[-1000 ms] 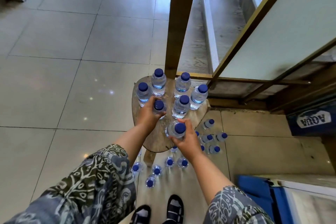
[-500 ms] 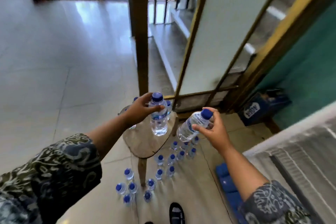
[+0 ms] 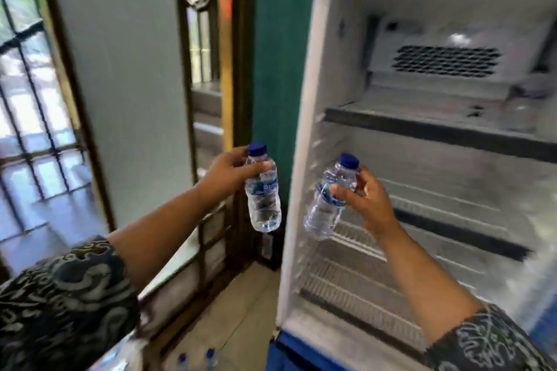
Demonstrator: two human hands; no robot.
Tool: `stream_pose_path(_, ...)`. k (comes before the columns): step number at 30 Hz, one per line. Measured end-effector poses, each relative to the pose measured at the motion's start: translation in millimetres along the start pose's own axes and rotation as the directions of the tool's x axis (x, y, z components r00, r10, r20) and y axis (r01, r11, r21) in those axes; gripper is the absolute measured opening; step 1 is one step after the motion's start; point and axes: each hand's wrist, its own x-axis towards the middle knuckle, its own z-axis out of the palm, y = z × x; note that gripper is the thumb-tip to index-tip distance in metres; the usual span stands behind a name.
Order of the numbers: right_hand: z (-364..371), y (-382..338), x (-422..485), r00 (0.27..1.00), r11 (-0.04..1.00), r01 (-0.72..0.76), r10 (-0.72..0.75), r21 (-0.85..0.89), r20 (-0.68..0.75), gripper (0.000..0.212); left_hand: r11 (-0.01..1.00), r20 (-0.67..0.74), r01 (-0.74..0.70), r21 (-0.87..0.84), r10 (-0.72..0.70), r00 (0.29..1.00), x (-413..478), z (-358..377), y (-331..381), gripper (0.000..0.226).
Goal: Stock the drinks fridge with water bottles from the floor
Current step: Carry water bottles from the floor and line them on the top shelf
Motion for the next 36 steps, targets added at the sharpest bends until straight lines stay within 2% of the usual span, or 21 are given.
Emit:
stream_pose_path(4,-85,-33,26,0.973,0.990,0.103,-0.121,-0.099,-0.195,0.037,0.994,0.096,-0.106,-0.024,0.108,0.989,66,78,35,0.018)
stream_pose_path(9,-173,-76,70,0.888,0.940,0.226,-0.307,-0.258,-0.343,0.029,0.970,0.138,-0.201,-0.136,0.219,0.966,133,175,81,0.014)
stream_pose_path(12,-215,-93,104,0.830,0.912,0.261,-0.379,-0.316,-0.410,0.030,0.946,0.118,-0.265,-0.188,0.289,0.950,172,220,103,0.029)
stream_pose_path(14,-238,-100,126,0.787,0.902,0.265,-0.407,-0.342,-0.463,0.035,0.932,0.087,-0.281,-0.229,0.308,0.947,196,242,113,0.039)
stream_pose_path(18,-275,-96,168,0.703,0.896,0.222,-0.420,-0.385,-0.574,0.049,0.911,0.068,-0.298,-0.284,0.329,0.942,243,278,123,0.030)
stream_pose_path(22,-295,-74,196,0.621,0.885,0.119,-0.420,-0.449,-0.662,0.053,0.926,0.096,-0.335,-0.174,0.354,0.930,285,302,120,0.041)
stream_pose_path(24,-301,-65,205,0.628,0.868,0.039,-0.406,-0.495,-0.664,0.054,0.936,0.124,-0.327,-0.133,0.343,0.931,303,312,113,0.045)
stream_pose_path(29,-315,-60,231,0.720,0.806,-0.169,-0.292,-0.567,-0.630,0.049,0.962,0.207,-0.272,-0.013,0.269,0.941,351,336,95,0.050)
stream_pose_path(32,-317,-55,243,0.737,0.783,-0.229,-0.248,-0.578,-0.628,0.057,0.960,0.242,-0.275,0.053,0.255,0.936,373,347,88,0.059)
stream_pose_path(36,-321,-53,251,0.763,0.735,-0.263,-0.238,-0.625,-0.601,0.049,0.938,0.283,-0.341,0.060,0.311,0.907,391,354,85,0.053)
